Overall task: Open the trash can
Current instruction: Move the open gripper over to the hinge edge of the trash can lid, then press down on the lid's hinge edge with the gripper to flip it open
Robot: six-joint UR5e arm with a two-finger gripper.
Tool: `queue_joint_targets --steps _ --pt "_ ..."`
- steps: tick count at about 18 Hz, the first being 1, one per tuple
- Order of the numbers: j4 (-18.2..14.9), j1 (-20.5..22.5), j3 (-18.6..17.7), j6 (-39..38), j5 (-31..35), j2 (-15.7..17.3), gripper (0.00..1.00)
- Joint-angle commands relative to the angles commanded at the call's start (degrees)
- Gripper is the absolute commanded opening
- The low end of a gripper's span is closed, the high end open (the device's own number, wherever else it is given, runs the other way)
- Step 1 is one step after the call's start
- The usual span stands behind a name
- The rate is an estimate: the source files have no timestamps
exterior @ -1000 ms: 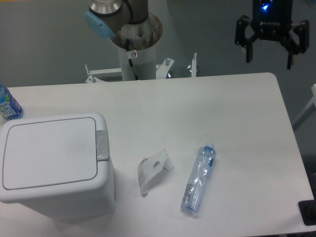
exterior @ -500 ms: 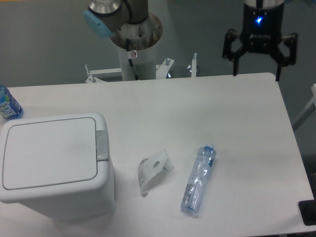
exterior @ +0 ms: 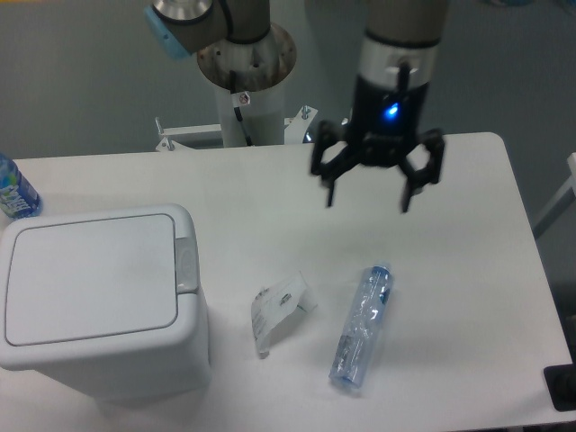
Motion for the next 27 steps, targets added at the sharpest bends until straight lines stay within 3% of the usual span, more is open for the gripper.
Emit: queue_joint_targets --steps 5,11,27 --pt "2.4 -5.4 0.1 -2.0 0.0 -1.5 1.00" --pt "4.2 -8.4 0.2 -2.0 0.0 -2.8 1.00" --pt "5.4 -8.7 -0.6 -1.3 0.3 -4.2 1.00"
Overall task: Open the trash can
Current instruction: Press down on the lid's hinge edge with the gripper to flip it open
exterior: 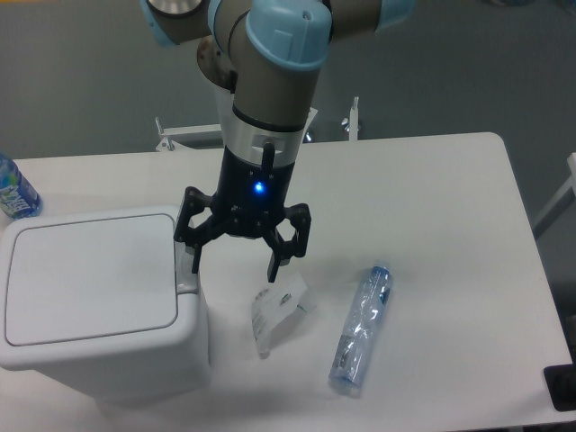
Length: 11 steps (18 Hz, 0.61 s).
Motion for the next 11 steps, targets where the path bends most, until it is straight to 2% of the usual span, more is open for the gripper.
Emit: queue_joint_targets --steps 11 --pt "0.2 -0.1 -1.2 -0.4 -0.1 0.4 1.00"
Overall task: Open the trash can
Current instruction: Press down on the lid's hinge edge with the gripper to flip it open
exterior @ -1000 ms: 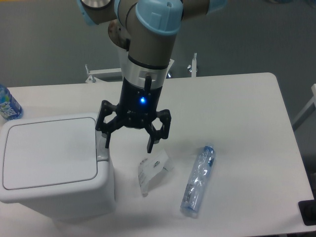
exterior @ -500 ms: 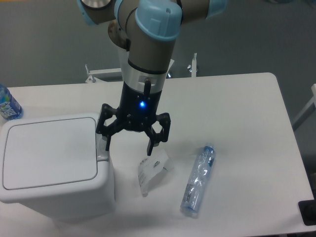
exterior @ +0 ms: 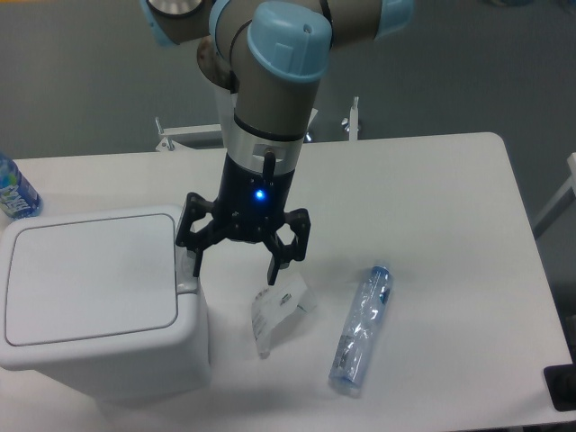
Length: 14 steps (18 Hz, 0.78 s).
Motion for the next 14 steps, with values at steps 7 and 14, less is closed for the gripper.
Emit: queue_joint_targets --steps 7,14 --pt "0.1 -0.1 -0.4 0.1 0.0 0.1 1.00" --pt "0.1 -0.2 -0.5 0.2 0.1 0.0 1.00"
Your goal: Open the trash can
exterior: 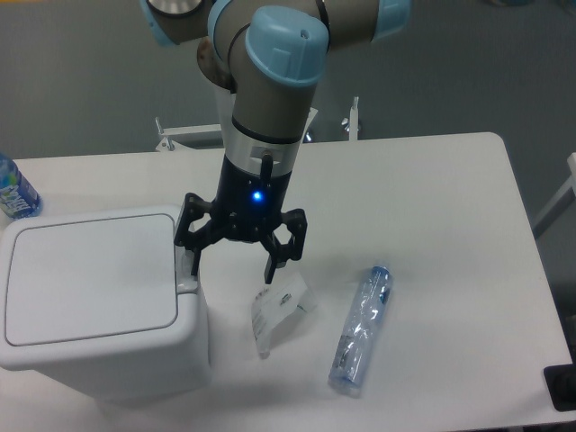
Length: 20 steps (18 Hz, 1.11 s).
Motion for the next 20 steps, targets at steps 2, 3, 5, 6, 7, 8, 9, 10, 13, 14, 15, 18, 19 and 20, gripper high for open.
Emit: queue_joint_targets --steps 2,3,5,6,7,8,9,10,13,14,15,18,19,20 --pt "0.0 0.0 0.0 0.0 0.0 0.0 1.00" --pt "0.1 0.0 -0.1 0.0 0.0 0.0 1.00" --pt "0.1 -0.2 -0.1 0.0 0.0 -0.1 1.00" --pt "0.1 -0.3 -0.1 0.0 0.0 -0.2 1.00" --pt "0.1 -0.3 -0.1 0.0 0.0 -0.2 1.00" --pt "0.1 -0.2 -0.1 0.0 0.0 -0.2 1.00" --pt "0.1 -0.3 -0.1 0.0 0.0 -0.2 1.00" --pt "0.1 -0.3 0.0 0.0 0.0 -0.2 1.00" --pt "0.9 -0.3 0.4 0.1 0.0 -0.2 1.00" --pt "1.3 -0.3 1.1 0.0 0.0 -0.2 1.00" --pt "1.7 -0.2 2.4 0.3 0.0 -0.1 1.00" --pt "1.9 2.5 6.2 0.5 0.1 0.0 1.00" --pt "2.0 4.7 7.2 0.5 0.2 0.1 1.00" --pt "2.2 6.8 8.3 0.6 0.4 0.1 1.00"
